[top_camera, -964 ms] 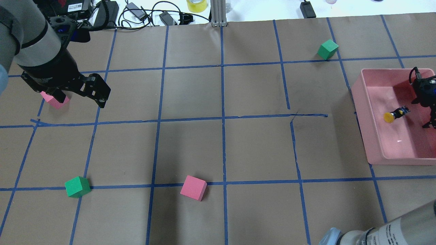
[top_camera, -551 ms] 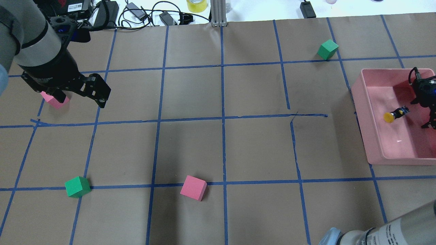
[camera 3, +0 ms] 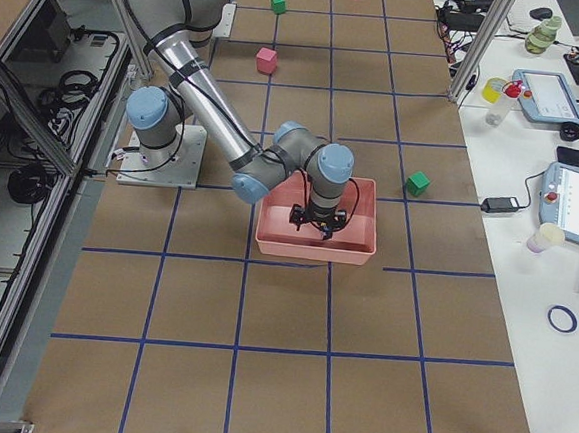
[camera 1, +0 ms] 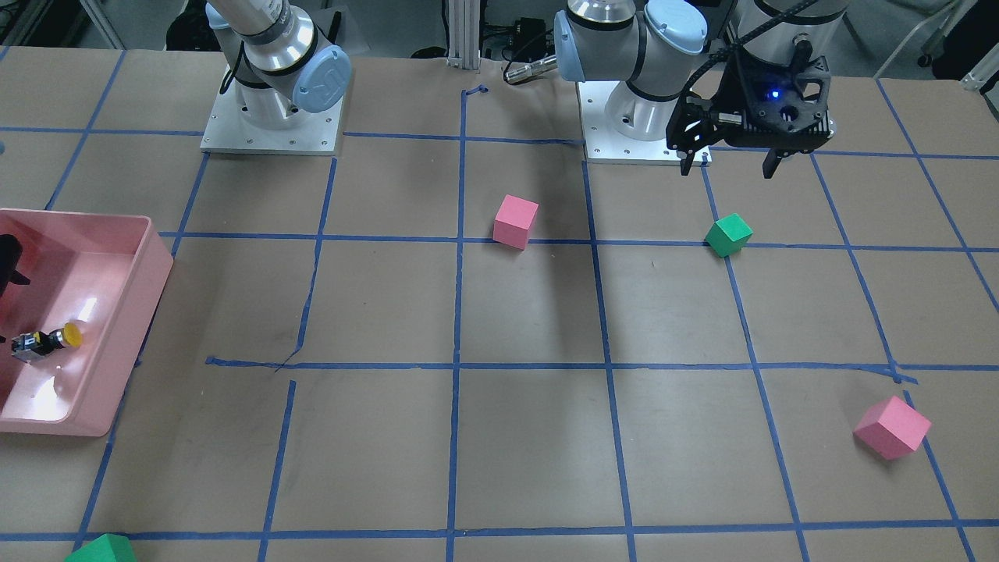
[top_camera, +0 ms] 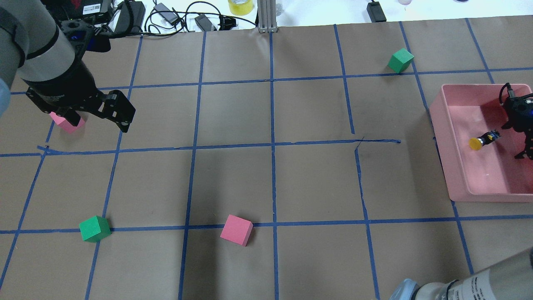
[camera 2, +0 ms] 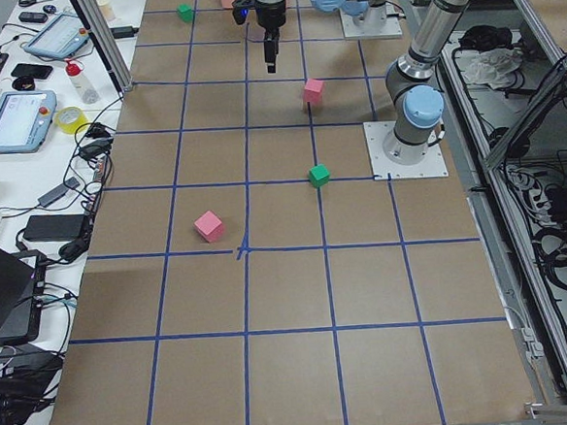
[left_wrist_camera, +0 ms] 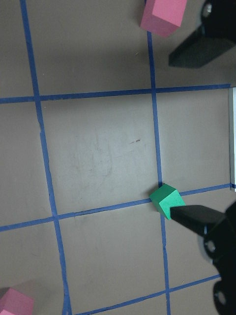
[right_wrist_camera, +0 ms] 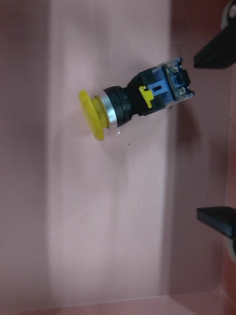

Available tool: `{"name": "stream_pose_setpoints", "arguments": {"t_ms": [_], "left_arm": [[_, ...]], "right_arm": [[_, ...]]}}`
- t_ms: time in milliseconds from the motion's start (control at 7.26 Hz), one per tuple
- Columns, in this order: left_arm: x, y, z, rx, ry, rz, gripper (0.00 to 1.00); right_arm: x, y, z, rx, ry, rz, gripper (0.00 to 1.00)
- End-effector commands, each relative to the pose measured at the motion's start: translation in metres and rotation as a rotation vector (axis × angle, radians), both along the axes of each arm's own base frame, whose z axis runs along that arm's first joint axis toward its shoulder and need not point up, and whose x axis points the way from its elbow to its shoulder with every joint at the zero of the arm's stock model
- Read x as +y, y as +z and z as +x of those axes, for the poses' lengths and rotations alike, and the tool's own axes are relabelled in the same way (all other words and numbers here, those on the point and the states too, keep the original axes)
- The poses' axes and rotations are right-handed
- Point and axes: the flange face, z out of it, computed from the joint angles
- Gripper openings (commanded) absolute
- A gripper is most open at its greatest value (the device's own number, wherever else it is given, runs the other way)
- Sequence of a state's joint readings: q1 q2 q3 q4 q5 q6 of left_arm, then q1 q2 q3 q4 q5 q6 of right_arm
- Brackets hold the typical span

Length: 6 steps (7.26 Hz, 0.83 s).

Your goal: Align button upright

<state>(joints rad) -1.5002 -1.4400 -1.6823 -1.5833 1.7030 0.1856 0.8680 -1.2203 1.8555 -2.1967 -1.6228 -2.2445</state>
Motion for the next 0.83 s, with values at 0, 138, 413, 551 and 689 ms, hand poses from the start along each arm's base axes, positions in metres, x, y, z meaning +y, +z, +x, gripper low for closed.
{"name": "stream_pose_setpoints", "arguments": {"t_ms": [0, 138, 413, 551, 689], "left_arm": [[0.002, -0.001, 0.0, -0.001, 0.0, 0.002, 1.0], [0.002, -0.001, 0.0, -0.001, 0.0, 0.002, 1.0], [0.002, -0.001, 0.0, -0.001, 0.0, 0.002, 1.0], [0.002, -0.001, 0.0, -0.001, 0.0, 0.004, 1.0], [0.002, -0.001, 0.0, -0.001, 0.001, 0.004, 1.0]], "right_arm": [[-0.005, 0.0, 0.011, -0.035, -0.057, -0.023, 1.0], [-0.005, -0.004, 0.016, -0.048, -0.056, -0.009, 1.0], [-0.009, -0.005, 0.028, -0.05, -0.04, -0.008, 1.0], [-0.014, -0.005, 0.039, -0.049, -0.036, -0.008, 1.0], [-0.018, -0.006, 0.051, -0.05, -0.035, -0.003, 1.0]]}}
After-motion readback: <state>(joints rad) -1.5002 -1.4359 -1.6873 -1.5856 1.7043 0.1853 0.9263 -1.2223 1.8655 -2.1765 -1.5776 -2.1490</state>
